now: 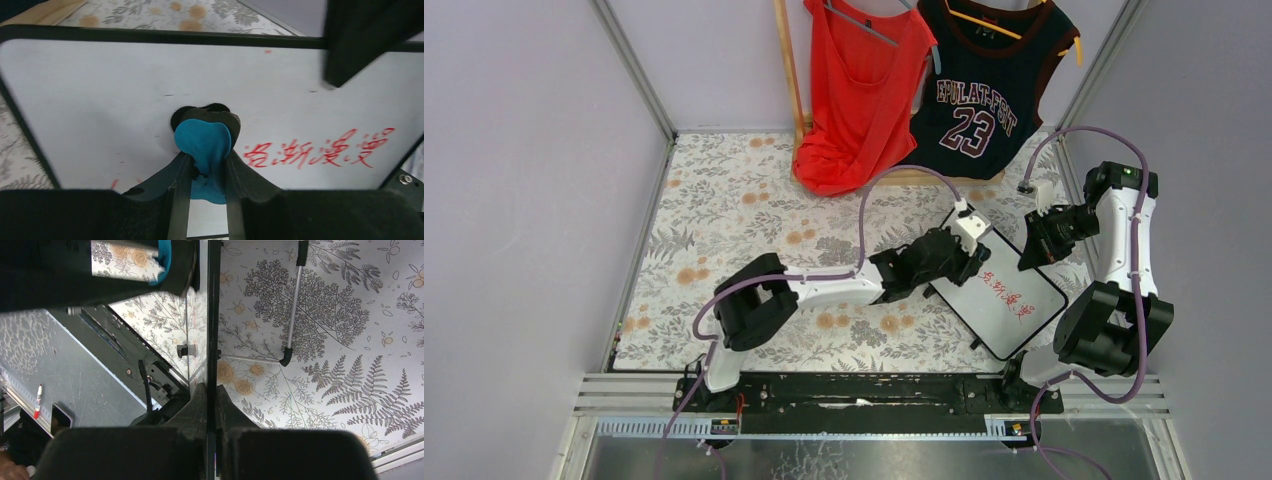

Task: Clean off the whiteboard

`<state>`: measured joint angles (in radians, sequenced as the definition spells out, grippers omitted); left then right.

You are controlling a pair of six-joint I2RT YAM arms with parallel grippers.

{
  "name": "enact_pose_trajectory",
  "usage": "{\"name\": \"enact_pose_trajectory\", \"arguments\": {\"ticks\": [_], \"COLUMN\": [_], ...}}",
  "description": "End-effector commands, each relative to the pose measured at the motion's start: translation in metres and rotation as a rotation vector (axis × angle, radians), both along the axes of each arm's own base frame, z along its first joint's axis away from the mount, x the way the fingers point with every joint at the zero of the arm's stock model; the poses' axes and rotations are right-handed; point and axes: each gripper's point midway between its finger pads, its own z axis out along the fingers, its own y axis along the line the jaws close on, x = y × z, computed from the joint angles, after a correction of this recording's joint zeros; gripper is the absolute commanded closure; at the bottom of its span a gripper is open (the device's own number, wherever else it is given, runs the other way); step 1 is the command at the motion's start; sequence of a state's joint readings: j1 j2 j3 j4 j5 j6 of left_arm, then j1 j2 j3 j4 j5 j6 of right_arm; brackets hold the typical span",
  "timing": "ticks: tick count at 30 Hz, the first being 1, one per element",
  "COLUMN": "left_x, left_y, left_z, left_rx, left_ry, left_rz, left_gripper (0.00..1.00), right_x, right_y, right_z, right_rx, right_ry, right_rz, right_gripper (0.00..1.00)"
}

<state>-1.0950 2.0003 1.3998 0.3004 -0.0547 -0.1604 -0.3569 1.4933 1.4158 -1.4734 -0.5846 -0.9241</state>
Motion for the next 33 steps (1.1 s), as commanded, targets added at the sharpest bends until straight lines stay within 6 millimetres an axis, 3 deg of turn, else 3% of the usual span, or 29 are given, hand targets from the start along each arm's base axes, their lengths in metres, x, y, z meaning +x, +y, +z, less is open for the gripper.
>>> {"name": "enact_pose_trajectory", "arguments": {"ticks": [1, 4, 8, 18, 22, 28, 33], "left_x": [-0.033, -0.032, -0.015, 0.057, 0.076, 0.086, 0.082], "left_y": [-0.037, -0.036, -0.02, 0.05, 0.065, 0.073, 0.072], "left_z": [0.007, 0.002, -0.008, -0.032, -0.032, -0.034, -0.038], "left_rx": [-0.056, -0.044, 0.011, 0.168, 0.21, 0.241, 0.238], "left_ry": [-0.01, -0.013, -0.043, -0.086, -0.109, -0.129, -0.114], "left_rz": [-0.085, -0.072, -0.016, 0.185, 0.234, 0.27, 0.256], "left_gripper": [1.0, 1.0, 1.0, 1.0, 1.0, 1.0, 1.0], "right_x": [-0.003, -0.003, -0.005, -0.005, -0.005, -0.006, -0.007], "right_y": [0.002, 0.002, 0.002, 0.004, 0.004, 0.003, 0.003], "right_z": [-0.006, -0.006, -0.006, -0.007, -0.008, -0.009, -0.008], "right_rx": [-0.003, -0.005, -0.007, 0.004, 0.005, 0.0, -0.004], "right_ry": [0.009, 0.01, 0.007, 0.01, 0.013, 0.016, 0.013], "right_rz": [0.049, 0.049, 0.054, 0.057, 0.058, 0.06, 0.061], "right_gripper": [1.0, 1.0, 1.0, 1.0, 1.0, 1.0, 1.0]}}
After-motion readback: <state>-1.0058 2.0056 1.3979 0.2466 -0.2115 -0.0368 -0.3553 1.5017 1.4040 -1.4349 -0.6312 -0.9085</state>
